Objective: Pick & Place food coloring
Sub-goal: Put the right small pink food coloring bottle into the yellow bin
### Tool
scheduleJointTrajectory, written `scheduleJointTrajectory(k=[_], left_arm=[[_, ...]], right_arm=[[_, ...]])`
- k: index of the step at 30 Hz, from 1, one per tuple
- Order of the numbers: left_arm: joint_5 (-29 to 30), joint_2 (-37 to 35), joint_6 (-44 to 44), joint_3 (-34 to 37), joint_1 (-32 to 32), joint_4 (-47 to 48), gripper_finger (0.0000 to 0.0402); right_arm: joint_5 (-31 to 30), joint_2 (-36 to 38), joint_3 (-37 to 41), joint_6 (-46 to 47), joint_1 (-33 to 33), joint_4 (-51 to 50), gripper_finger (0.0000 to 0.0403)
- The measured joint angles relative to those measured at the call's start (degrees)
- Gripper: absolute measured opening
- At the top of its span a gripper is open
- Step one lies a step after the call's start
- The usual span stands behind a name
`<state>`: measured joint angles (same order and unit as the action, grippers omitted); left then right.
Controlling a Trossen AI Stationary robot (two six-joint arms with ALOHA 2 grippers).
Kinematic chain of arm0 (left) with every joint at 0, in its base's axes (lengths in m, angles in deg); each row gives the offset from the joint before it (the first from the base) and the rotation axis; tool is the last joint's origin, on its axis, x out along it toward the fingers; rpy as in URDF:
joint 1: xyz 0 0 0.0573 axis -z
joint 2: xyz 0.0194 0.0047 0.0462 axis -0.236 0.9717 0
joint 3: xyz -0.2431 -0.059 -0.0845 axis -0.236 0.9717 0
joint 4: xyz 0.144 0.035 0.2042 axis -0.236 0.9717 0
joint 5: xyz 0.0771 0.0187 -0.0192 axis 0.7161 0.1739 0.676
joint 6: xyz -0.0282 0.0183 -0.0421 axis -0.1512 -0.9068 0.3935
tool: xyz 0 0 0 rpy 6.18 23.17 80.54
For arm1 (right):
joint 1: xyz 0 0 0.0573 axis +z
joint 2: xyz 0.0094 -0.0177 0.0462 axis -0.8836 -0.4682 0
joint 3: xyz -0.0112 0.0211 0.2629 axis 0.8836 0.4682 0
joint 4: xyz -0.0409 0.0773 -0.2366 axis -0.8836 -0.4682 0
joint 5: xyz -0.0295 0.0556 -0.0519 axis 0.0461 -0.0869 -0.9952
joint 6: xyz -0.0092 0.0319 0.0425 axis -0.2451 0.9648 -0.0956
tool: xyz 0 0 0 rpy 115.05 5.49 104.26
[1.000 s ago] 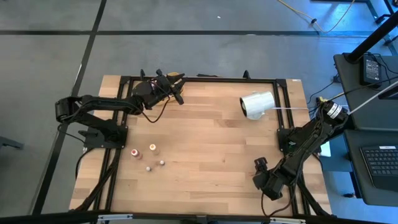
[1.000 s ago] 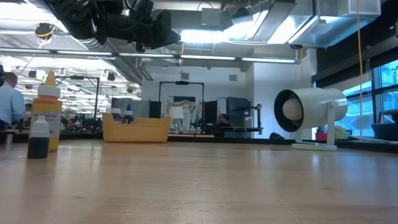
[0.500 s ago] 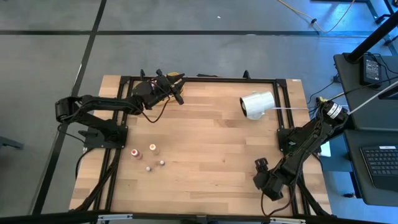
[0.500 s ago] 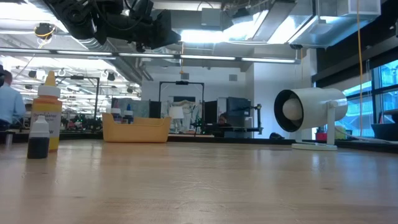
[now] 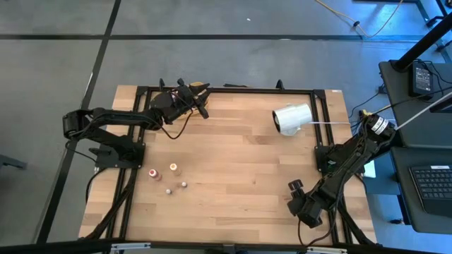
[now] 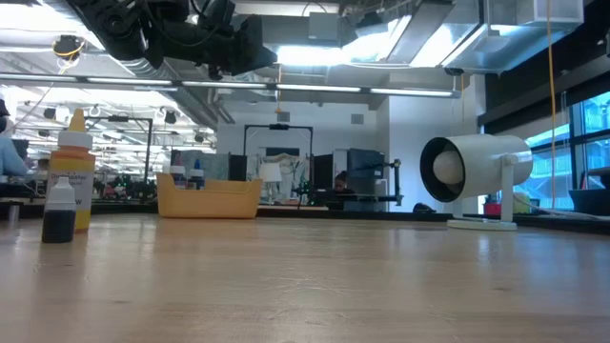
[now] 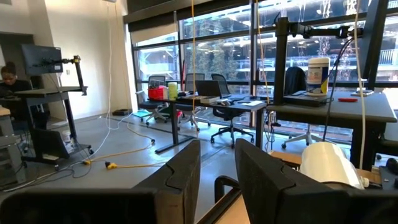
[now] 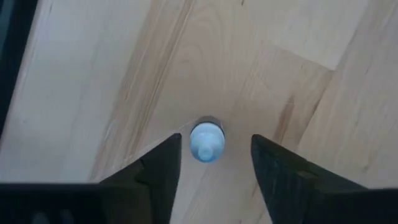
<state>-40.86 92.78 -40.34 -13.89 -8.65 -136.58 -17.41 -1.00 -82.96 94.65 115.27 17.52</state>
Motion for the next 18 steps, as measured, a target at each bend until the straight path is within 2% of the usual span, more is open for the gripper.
scheduleJointTrajectory(k=[9, 18], left_arm=[[0.0, 0.0, 0.0, 0.0, 0.0, 0.0, 0.0093], [0.0, 0.0, 0.0, 0.0, 0.0, 0.0, 0.0097]], right_arm=[[0.0, 0.0, 0.0, 0.2, 0.0, 0.6, 0.0121], [0.0, 0.0, 0.0, 0.3, 0.0, 3.6, 0.008]])
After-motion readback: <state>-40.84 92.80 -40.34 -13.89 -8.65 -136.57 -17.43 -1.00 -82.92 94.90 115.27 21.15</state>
